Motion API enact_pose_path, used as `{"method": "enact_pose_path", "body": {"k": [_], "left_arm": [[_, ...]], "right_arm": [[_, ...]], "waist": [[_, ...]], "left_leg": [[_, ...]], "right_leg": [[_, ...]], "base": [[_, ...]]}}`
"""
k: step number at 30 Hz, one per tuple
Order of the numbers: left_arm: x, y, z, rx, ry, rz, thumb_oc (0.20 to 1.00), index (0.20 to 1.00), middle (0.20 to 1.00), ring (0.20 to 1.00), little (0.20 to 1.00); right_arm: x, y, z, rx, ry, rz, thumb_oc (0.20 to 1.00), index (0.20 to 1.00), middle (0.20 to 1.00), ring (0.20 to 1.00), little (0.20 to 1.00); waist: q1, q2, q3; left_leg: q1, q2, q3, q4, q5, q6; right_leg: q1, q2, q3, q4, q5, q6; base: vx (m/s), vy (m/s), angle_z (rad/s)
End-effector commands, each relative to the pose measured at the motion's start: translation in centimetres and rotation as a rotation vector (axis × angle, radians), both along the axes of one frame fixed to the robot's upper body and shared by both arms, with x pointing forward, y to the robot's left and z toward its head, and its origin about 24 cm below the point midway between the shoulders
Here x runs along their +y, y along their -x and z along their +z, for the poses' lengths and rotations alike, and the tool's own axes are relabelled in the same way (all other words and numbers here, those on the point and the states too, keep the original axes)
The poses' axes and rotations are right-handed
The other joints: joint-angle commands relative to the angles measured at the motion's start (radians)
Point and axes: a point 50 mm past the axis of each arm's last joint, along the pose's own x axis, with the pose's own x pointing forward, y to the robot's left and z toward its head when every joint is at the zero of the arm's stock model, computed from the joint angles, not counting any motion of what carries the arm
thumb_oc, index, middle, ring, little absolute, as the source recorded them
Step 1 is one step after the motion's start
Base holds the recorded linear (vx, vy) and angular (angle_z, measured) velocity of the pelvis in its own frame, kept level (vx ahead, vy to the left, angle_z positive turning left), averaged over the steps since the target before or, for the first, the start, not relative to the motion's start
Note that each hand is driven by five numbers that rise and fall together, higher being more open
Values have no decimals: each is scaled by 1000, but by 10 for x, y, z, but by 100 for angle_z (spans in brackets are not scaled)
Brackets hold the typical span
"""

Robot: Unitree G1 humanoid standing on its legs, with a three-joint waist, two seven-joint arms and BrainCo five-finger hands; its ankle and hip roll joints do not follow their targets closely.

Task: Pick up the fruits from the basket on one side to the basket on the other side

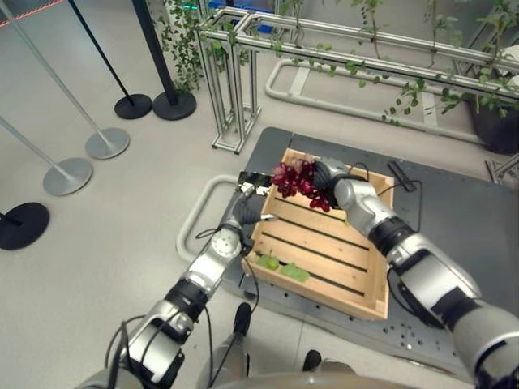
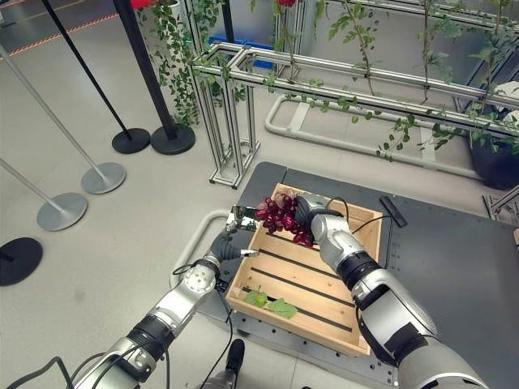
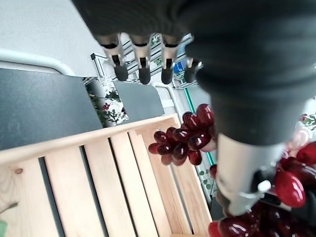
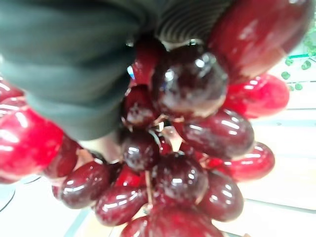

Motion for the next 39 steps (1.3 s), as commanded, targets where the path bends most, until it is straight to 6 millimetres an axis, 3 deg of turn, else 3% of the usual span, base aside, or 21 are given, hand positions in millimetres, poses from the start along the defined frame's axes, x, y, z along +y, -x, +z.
{"method": "enact_pose_path", "body": {"k": [1,22,28,32,33,36,39], "left_arm": [[-13,-10,19,-94,-7,-43,1000,1000,1000,1000,1000],[-16,-7,21,-109,29,-56,1000,1000,1000,1000,1000],[-10,-5,12,-77,35,-29,1000,1000,1000,1000,1000],[2,0,-2,-21,65,23,1000,1000,1000,1000,1000],[12,5,-8,-4,87,51,1000,1000,1000,1000,1000],[20,9,-15,19,103,71,1000,1000,1000,1000,1000],[40,18,-22,44,138,122,1000,1000,1000,1000,1000]], "right_arm": [[2,-6,26,-117,-63,13,200,200,200,200,200],[8,-2,9,-64,-113,31,200,200,200,200,200],[12,-1,26,-106,-260,71,200,200,200,200,200],[-4,4,40,-171,-368,68,200,200,200,200,200],[-19,6,50,-208,-409,49,200,200,200,200,200],[-34,9,56,-225,-443,32,200,200,200,200,200],[-66,15,67,-255,-449,-22,200,200,200,200,200]], "waist": [[19,-66,-41],[22,-58,-40],[19,-57,-38],[16,-61,-36],[14,-64,-35],[16,-67,-35],[18,-70,-34]], "left_leg": [[24,-2,54,51,-177,10],[26,0,55,53,-178,9],[27,2,58,52,-176,10],[29,3,62,49,-175,11],[29,3,64,48,-176,12],[29,3,65,47,-176,13],[28,1,67,46,-175,12]], "right_leg": [[-65,-106,13,-20,80,51],[-59,-106,7,-18,78,49],[-60,-106,8,-19,80,51],[-62,-107,12,-17,79,53],[-62,-107,12,-17,80,54],[-61,-109,11,-18,81,56],[-59,-111,6,-21,82,57]], "base": [[0,0,0],[0,0,0],[0,0,0],[0,0,0],[0,0,0],[0,0,0],[0,0,0]]}}
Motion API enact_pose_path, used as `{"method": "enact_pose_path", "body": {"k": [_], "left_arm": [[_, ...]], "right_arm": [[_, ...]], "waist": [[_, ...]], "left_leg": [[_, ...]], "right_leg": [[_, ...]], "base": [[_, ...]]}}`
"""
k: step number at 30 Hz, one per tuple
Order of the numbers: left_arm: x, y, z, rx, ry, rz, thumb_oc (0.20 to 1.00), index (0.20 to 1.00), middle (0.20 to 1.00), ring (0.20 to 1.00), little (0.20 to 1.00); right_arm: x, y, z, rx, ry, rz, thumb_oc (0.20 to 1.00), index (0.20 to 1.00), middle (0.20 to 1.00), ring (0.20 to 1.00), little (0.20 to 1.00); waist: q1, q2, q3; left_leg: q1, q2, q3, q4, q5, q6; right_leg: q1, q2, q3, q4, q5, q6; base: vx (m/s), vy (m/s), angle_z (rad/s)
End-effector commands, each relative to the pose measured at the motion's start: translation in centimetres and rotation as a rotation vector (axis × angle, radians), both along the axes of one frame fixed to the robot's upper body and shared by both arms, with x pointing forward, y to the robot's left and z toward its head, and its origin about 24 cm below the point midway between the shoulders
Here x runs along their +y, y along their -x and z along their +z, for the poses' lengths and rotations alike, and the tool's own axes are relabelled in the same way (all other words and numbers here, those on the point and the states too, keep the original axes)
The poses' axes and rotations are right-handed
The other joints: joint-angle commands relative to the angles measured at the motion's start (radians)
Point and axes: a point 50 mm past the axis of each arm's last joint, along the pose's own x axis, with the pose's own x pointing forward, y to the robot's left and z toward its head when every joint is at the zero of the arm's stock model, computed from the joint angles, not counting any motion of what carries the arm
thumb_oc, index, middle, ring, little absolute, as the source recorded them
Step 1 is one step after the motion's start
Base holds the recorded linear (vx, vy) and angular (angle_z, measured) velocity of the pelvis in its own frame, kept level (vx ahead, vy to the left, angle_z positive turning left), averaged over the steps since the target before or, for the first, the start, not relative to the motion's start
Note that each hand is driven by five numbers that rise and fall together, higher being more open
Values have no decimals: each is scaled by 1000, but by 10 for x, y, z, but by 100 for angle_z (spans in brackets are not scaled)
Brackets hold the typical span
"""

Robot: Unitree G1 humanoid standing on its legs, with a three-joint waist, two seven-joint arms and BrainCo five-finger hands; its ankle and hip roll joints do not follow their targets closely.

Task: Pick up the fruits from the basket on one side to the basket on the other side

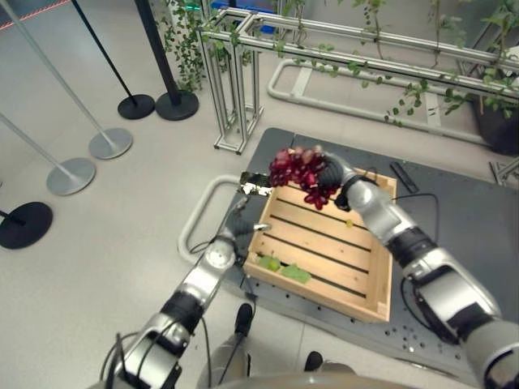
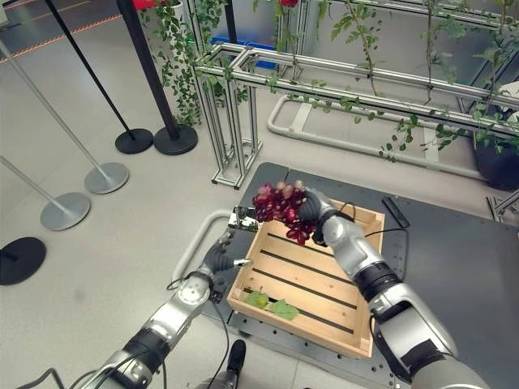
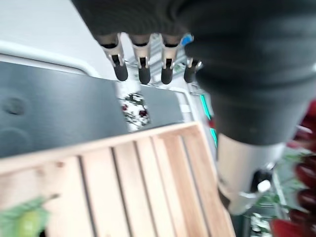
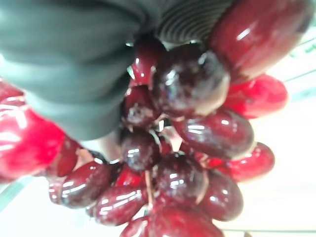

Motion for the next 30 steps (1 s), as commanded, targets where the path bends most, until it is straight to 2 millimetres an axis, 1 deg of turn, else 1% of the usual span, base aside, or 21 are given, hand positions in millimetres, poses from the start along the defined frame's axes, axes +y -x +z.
{"method": "enact_pose_path", "body": {"k": [1,5,6,7,9,12,16,19,24,25,26,27,28,29,30], "left_arm": [[10,-5,14,-76,68,18,1000,1000,1000,1000,1000],[26,1,10,-62,99,69,1000,1000,1000,1000,1000],[28,1,10,-60,99,72,1000,1000,1000,1000,1000],[34,2,11,-62,96,85,1000,1000,1000,1000,1000],[36,3,10,-60,97,90,1000,1000,1000,1000,1000],[44,5,11,-62,103,116,1000,1000,1000,1000,1000],[51,8,9,-52,98,130,1000,1000,1000,1000,1000],[53,9,8,-42,89,117,1000,1000,1000,1000,1000],[53,8,11,-37,62,88,1000,1000,1000,1000,1000],[52,7,11,-33,48,71,1000,1000,1000,1000,1000],[52,7,11,-33,49,72,1000,1000,1000,1000,1000],[51,6,11,-30,37,59,1000,1000,1000,1000,1000],[50,6,12,-33,34,55,1000,1000,1000,1000,1000],[48,5,12,-33,27,43,1000,1000,1000,1000,1000],[45,4,13,-33,27,36,1000,1000,1000,1000,1000]], "right_arm": [[-16,0,46,-164,-66,-2,200,200,200,200,200],[-43,6,54,-155,-47,-37,200,200,200,200,200],[-46,7,57,-155,-33,-42,200,200,200,200,200],[-55,8,60,-144,-10,-62,200,200,200,200,200],[-58,9,63,-145,1,-64,200,200,200,200,200],[-70,14,70,-149,15,-82,200,200,200,200,200],[-81,18,84,-157,69,-95,200,200,200,200,200],[-85,18,97,-159,164,-105,200,200,200,200,200],[-81,12,113,-173,325,-120,200,200,200,200,200],[-78,9,111,-148,443,-125,200,200,200,200,200],[-77,9,112,-148,446,-124,200,200,200,200,200],[-75,7,110,-133,514,-133,200,200,200,200,200],[-75,6,109,-134,533,-142,200,200,200,200,200],[-70,4,107,-140,578,-145,200,200,200,200,200],[-65,2,102,-133,587,-131,200,200,200,200,200]], "waist": [[13,-73,-33],[12,-73,-33],[13,-73,-33],[12,-72,-33],[11,-71,-33],[9,-71,-34],[9,-74,-35],[11,-75,-34],[12,-75,-30],[14,-75,-28],[13,-74,-28],[12,-73,-28],[12,-73,-28],[13,-71,-28],[14,-69,-27]], "left_leg": [[26,3,67,49,-170,11],[26,3,69,47,-171,12],[26,3,70,46,-171,11],[26,2,70,46,-171,11],[27,1,71,46,-172,11],[27,-1,73,46,-172,12],[27,-3,74,46,-174,14],[26,-4,76,45,-174,13],[24,-3,78,50,-175,13],[26,-3,79,50,-176,12],[26,-2,79,50,-176,12],[26,-1,80,52,-177,12],[25,-1,80,53,-178,12],[24,-1,80,55,-179,12],[24,-1,79,56,-179,13]], "right_leg": [[-66,-110,7,-10,83,56],[-66,-111,9,-13,85,58],[-65,-111,10,-15,85,59],[-65,-112,11,-17,86,60],[-65,-112,12,-17,87,60],[-65,-112,14,-19,88,60],[-66,-114,16,-19,90,60],[-68,-114,16,-18,90,61],[-72,-113,22,-16,90,59],[-70,-111,22,-18,91,58],[-70,-111,22,-18,91,58],[-69,-111,21,-19,90,57],[-69,-110,21,-20,90,57],[-69,-110,21,-20,90,56],[-69,-110,21,-20,90,56]], "base": [[0,0,0],[0,0,0],[0,0,0],[0,0,0],[0,0,0],[0,0,0],[0,0,0],[0,0,0],[0,0,0],[0,0,0],[0,0,0],[0,0,0],[0,0,0],[0,0,0],[0,0,0]]}}
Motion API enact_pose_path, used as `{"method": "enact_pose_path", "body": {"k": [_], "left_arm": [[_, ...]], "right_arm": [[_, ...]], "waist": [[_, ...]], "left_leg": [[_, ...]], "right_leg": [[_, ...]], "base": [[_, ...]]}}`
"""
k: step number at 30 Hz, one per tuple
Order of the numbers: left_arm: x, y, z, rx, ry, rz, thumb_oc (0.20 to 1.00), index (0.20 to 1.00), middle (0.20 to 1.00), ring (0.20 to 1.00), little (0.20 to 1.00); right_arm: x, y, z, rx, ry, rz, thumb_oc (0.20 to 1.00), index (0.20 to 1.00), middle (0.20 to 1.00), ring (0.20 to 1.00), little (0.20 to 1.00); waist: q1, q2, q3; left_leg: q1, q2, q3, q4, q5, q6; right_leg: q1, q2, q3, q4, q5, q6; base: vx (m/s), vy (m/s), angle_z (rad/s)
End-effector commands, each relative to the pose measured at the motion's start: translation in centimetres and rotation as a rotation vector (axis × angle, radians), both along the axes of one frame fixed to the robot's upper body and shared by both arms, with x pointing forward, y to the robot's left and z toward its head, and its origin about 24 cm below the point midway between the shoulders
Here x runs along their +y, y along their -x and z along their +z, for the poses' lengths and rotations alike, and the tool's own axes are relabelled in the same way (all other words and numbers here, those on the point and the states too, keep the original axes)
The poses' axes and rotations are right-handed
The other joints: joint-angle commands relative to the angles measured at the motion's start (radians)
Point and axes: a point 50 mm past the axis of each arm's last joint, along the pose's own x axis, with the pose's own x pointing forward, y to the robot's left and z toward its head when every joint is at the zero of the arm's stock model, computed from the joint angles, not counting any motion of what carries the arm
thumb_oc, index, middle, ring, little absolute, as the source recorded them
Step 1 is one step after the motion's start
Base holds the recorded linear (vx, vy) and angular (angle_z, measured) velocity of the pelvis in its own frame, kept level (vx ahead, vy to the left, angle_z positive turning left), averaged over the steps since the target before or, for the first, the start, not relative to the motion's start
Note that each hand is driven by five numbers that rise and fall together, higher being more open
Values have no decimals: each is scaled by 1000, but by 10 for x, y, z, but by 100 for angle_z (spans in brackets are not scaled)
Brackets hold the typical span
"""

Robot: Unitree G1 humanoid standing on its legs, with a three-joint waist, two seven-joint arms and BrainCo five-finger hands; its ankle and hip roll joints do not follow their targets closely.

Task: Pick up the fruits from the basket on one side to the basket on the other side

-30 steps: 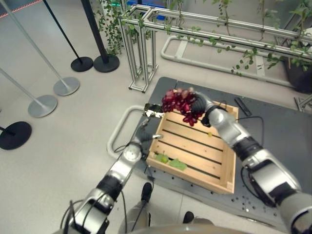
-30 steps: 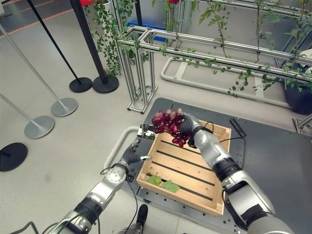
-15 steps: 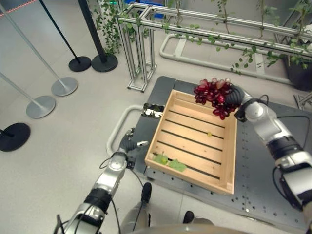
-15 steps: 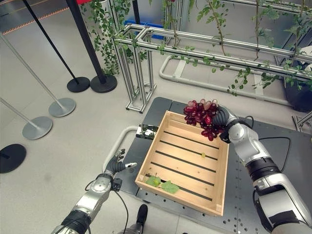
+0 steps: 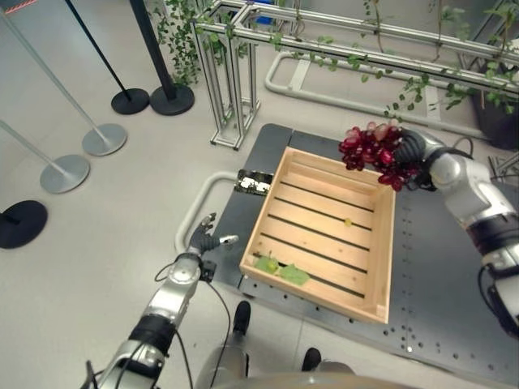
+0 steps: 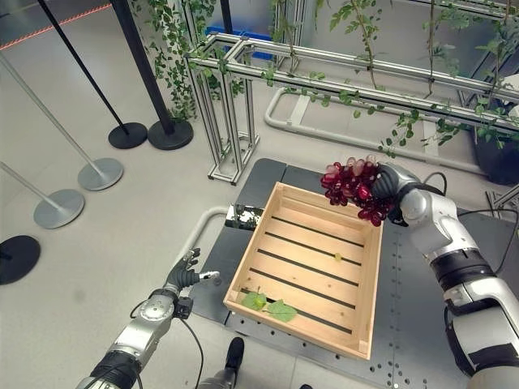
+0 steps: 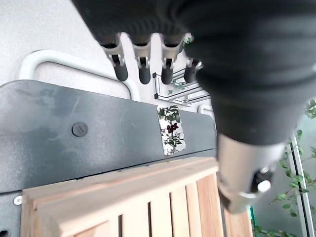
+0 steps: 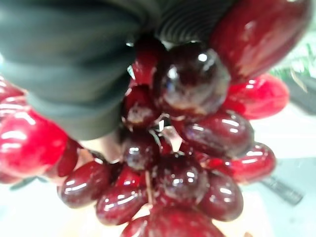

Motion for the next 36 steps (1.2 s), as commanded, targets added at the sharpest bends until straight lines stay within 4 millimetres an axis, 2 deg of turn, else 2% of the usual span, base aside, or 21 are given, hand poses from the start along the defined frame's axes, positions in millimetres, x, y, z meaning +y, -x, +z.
{"method": "enact_pose_path", "body": {"k": [1,6,11,20,22,26,31,36], "left_arm": [[-12,-12,23,-100,-35,-88,1000,1000,1000,1000,1000],[-25,-18,26,-108,-32,-121,1000,1000,1000,1000,1000],[-31,-22,30,-124,-39,-140,1000,1000,1000,1000,1000],[-32,-24,26,-117,-86,-141,1000,1000,1000,1000,1000],[-32,-26,26,-123,-134,-146,1000,1000,1000,1000,1000],[-35,-31,29,-143,-222,-158,1000,1000,1000,1000,1000],[-56,-43,41,-213,-317,-208,1000,1000,1000,1000,1000],[-69,-50,54,-276,-331,-216,1000,1000,1000,1000,1000]], "right_arm": [[22,-11,35,-121,163,37,200,200,200,200,200],[40,-21,-4,-20,132,57,200,200,200,200,200],[51,-25,-19,11,102,73,200,200,200,200,200],[63,-30,-13,-36,116,100,200,200,200,200,200],[73,-31,-4,-71,96,135,200,200,200,200,200],[81,-33,-4,-80,43,150,200,200,200,200,200],[96,-37,-11,-88,-5,168,200,200,200,200,200],[108,-38,-12,-103,-45,191,200,200,200,200,200]], "waist": [[18,-45,-39],[19,-44,-30],[22,-49,-24],[25,-52,-21],[22,-50,-22],[18,-49,-26],[10,-47,-38],[4,-47,-43]], "left_leg": [[20,1,74,81,-180,13],[18,-1,72,85,-181,15],[14,-2,71,85,-180,15],[14,-1,76,83,-181,17],[15,-2,77,84,-182,18],[18,0,79,83,-183,19],[24,-2,78,83,-186,19],[29,-1,80,77,-186,19]], "right_leg": [[-79,-110,28,18,87,53],[-83,-111,31,23,86,53],[-88,-112,31,28,84,52],[-93,-115,33,31,83,52],[-97,-115,36,34,82,52],[-96,-114,36,35,80,52],[-90,-112,39,35,75,52],[-85,-111,38,31,75,54]], "base": [[0,0,0],[0,0,0],[0,0,0],[0,0,0],[0,0,0],[0,0,0],[0,0,0],[0,0,0]]}}
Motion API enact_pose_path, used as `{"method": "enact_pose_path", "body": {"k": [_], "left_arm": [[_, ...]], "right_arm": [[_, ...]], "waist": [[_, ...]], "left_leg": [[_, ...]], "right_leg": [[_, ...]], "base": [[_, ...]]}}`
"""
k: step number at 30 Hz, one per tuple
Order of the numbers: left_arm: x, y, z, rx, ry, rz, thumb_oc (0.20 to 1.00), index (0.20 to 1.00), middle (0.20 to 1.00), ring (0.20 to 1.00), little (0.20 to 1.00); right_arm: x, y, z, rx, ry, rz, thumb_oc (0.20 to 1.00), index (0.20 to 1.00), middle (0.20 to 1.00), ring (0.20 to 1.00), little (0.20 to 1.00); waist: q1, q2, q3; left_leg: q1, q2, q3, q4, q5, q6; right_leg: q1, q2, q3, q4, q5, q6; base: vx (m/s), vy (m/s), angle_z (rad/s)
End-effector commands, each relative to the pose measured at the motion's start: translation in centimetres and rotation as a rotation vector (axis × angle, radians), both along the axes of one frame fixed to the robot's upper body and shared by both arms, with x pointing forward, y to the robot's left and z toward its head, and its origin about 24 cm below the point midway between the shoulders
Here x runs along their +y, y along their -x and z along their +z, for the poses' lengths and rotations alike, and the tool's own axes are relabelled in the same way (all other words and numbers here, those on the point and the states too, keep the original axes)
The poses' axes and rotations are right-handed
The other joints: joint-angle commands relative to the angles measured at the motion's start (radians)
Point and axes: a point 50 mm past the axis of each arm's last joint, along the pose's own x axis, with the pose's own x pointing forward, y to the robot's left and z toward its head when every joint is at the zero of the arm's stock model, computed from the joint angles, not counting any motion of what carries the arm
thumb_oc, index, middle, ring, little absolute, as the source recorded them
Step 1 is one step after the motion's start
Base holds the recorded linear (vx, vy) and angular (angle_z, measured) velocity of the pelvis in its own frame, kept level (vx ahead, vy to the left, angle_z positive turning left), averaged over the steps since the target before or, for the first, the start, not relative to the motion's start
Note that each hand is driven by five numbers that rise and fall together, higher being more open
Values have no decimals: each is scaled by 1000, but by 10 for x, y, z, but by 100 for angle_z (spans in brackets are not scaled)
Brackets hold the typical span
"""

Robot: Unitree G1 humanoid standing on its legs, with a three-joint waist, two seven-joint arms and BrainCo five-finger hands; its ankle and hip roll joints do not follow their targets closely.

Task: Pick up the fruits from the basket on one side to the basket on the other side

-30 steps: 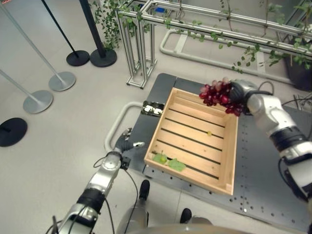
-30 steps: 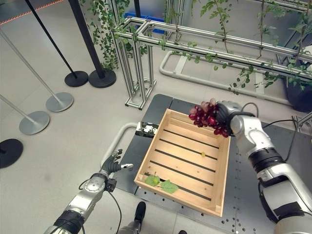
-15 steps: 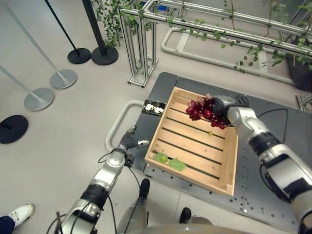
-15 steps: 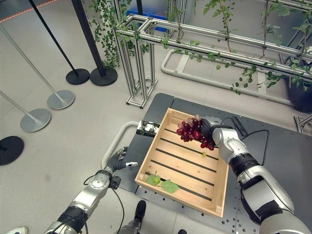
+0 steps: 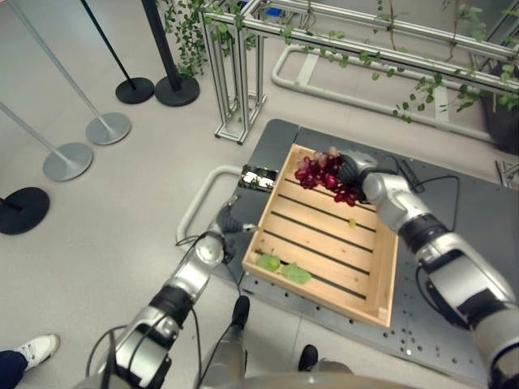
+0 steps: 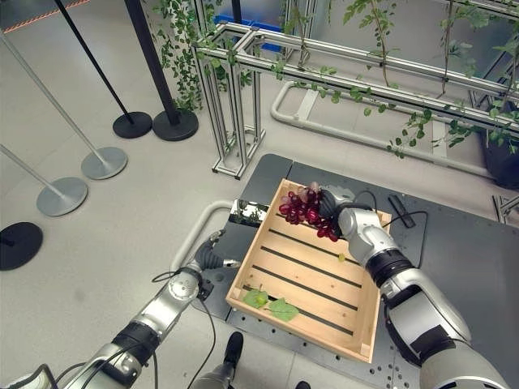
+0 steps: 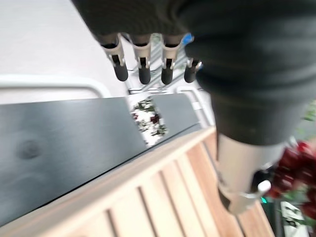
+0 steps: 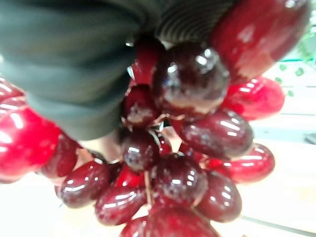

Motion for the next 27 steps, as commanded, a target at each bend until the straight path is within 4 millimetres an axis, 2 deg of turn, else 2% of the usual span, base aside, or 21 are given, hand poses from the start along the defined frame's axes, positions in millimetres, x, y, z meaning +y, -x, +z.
{"method": "enact_pose_path", "body": {"k": [1,19,27], "left_arm": [[-10,-9,16,-105,-41,-21,1000,1000,1000,1000,1000],[-45,-10,36,-212,35,-97,1000,1000,1000,1000,1000],[-54,-9,47,-258,88,-99,1000,1000,1000,1000,1000]], "right_arm": [[18,-14,53,-186,-7,51,200,200,200,200,200],[46,-8,42,-190,-190,114,200,200,200,200,200],[54,-5,22,-148,-239,96,200,200,200,200,200]], "waist": [[-14,-39,-56],[-27,-36,-61],[-29,-32,-60]], "left_leg": [[30,2,79,81,-186,19],[37,3,81,74,-182,20],[36,3,80,73,-180,22]], "right_leg": [[-85,-110,37,35,75,53],[-80,-108,42,30,75,52],[-80,-107,41,30,74,52]], "base": [[0,0,0],[0,-1,-1],[0,0,0]]}}
